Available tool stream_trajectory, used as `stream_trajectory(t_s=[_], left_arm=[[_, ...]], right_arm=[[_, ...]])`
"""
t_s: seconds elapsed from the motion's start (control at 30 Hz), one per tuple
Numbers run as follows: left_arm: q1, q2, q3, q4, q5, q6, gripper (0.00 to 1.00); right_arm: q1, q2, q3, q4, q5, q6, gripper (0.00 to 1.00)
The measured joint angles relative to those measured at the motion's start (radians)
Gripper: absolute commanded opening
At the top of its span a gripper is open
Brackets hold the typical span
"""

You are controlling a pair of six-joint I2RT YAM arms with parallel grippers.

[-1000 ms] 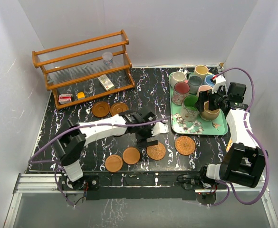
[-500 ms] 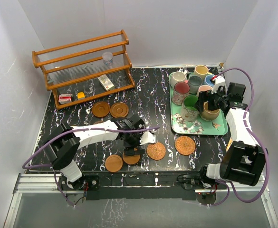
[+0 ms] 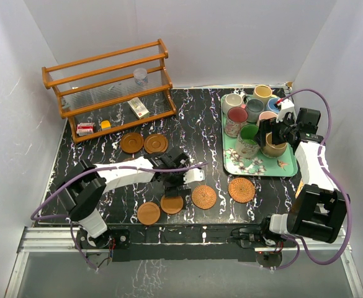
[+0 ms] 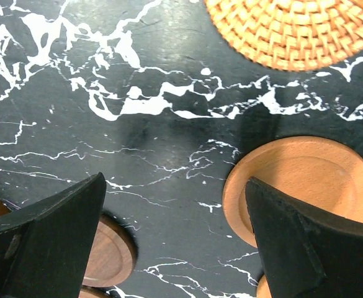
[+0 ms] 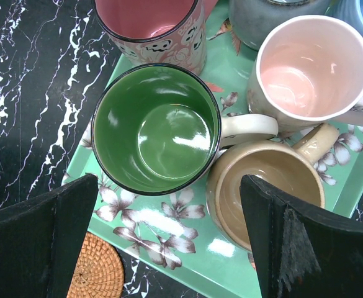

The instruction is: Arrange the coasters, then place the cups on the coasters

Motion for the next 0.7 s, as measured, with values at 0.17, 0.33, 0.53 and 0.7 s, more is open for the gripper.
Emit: stream_trajectory(t_s=[0.17, 0.33, 0.53, 0.7], left_arm=[[0.036, 0.037, 0.033, 0.04, -0.008, -0.006, 0.94], [0.084, 0.107, 0.1, 0.095, -0.016, -0.014, 0.94], [0.152, 0.238, 0.241, 0.17, -0.037, -0.014, 0.93], [0.216, 0.357, 0.388, 0.2, -0.047, -0.013, 0.93]], right_arm=[[0.0, 0.0, 0.0, 0.0, 0.002, 0.0, 0.98], [0.0, 0.002, 0.0, 0.0, 0.002, 0.0, 0.98], [0.0, 0.003, 0.0, 0.0, 0.003, 0.0, 0.98], [0.0, 0.003, 0.0, 0.0, 0.004, 0.0, 0.98]])
